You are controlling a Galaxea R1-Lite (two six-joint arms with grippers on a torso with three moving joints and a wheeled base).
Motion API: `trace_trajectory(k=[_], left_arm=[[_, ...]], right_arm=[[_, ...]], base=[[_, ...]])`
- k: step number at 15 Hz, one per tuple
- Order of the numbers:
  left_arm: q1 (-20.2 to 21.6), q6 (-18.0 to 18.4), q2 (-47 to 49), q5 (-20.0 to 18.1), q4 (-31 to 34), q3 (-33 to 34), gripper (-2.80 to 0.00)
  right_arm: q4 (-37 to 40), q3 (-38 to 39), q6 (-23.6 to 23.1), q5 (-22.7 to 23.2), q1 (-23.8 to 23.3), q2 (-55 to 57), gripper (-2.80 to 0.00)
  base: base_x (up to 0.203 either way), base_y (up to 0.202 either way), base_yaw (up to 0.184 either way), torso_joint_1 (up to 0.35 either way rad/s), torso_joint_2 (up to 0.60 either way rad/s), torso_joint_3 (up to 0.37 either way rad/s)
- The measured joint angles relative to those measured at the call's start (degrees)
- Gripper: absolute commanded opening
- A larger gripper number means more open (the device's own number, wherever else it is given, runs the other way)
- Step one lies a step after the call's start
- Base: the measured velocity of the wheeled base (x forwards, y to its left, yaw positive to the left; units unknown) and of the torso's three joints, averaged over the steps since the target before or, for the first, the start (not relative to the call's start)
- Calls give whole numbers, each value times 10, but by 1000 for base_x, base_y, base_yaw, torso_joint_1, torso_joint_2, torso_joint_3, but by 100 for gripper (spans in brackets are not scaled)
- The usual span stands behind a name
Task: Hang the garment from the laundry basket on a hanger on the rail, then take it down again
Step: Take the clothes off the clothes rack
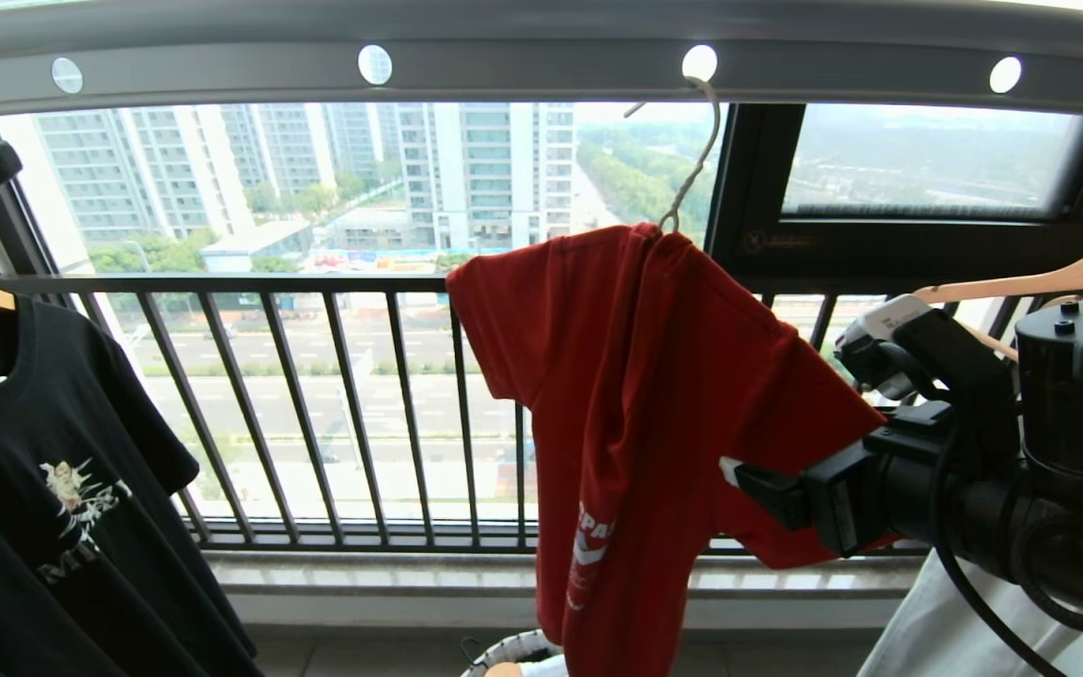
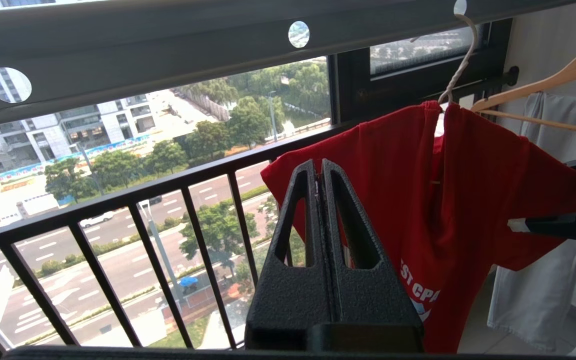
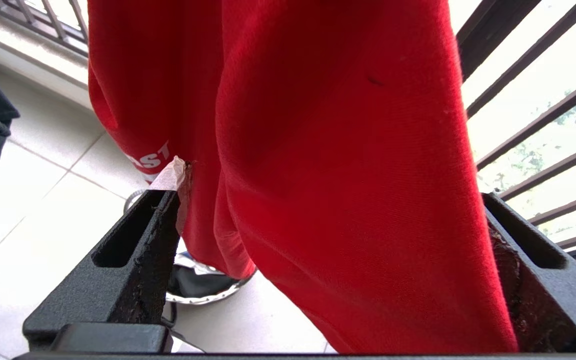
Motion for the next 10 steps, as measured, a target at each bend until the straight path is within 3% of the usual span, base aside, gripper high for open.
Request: trace_trajectory(k=[7, 8, 10], left_arm=[[-1, 0, 1, -1, 0, -1, -280], [-1, 0, 1, -1, 0, -2, -280], [-1, 1, 1, -1, 0, -2, -280]], right_arm=[[0, 73, 0, 27, -40, -54, 0], [0, 79, 0, 27, -42, -63, -280], [0, 93, 0, 27, -45, -83, -280]], base=[[0, 0, 0, 0, 0, 0], [0, 0, 0, 0, 0, 0], [0, 0, 0, 0, 0, 0]])
